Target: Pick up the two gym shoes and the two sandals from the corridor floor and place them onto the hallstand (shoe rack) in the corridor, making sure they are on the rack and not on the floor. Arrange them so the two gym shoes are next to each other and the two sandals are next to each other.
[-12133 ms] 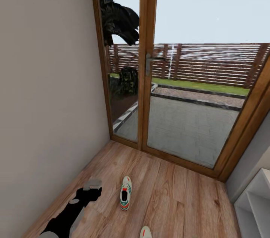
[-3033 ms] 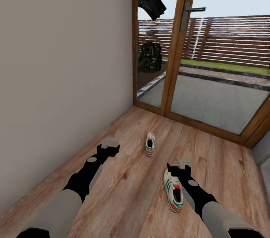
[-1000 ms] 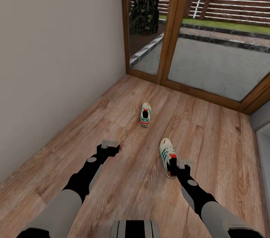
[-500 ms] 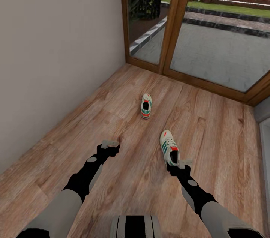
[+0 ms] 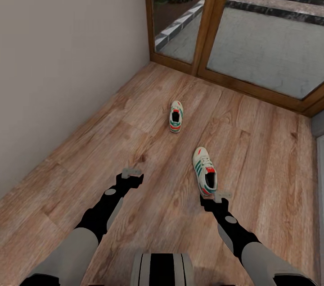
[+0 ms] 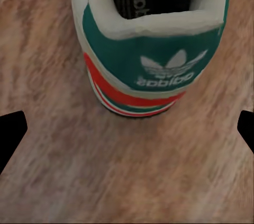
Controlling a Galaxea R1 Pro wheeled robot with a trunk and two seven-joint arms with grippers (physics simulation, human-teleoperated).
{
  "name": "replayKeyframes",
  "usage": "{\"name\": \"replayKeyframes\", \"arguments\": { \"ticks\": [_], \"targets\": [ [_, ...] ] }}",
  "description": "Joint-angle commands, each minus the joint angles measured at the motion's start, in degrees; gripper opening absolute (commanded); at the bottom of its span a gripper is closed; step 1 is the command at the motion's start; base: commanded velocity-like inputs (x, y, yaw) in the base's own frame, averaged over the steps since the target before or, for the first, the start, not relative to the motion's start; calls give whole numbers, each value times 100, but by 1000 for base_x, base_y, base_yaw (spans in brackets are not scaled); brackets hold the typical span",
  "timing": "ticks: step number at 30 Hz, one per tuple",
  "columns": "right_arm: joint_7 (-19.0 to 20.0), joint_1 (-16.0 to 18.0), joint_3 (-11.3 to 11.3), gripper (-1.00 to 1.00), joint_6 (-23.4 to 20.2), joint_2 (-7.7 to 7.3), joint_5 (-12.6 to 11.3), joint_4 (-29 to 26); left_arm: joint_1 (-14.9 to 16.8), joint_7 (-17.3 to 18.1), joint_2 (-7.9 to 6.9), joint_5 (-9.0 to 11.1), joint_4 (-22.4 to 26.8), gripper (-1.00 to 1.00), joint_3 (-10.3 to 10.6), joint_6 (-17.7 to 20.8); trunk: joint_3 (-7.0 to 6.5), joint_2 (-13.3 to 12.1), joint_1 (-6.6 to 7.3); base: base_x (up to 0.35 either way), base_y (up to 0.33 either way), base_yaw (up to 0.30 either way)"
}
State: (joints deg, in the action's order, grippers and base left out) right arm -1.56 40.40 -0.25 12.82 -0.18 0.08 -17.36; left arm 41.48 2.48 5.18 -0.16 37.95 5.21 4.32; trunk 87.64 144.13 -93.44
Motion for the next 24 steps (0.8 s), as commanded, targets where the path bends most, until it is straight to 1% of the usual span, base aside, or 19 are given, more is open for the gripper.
{"name": "replayKeyframes", "arguments": {
  "ticks": [1,3,6,20,24],
  "targets": [
    [-11,3,-1,100,18,-1,1,5,0,16,0,-2,10,100,-3,34,36,3,-1,0,0,0],
    [-11,5,-1,100,18,0,1,5,0,16,0,-2,10,100,-3,34,99,5,-6,0,0,0],
    [-11,4,-1,100,18,0,1,5,0,16,0,-2,10,100,-3,34,116,5,-6,0,0,0],
    [-11,5,-5,100,18,-1,-4,5,0,16,0,-2,11,100,-3,37,125,5,-6,2,0,0],
    [-13,3,-9,100,18,-1,-5,5,0,16,0,-2,11,100,-3,72,125,5,-6,186,0,0]
  ]
}}
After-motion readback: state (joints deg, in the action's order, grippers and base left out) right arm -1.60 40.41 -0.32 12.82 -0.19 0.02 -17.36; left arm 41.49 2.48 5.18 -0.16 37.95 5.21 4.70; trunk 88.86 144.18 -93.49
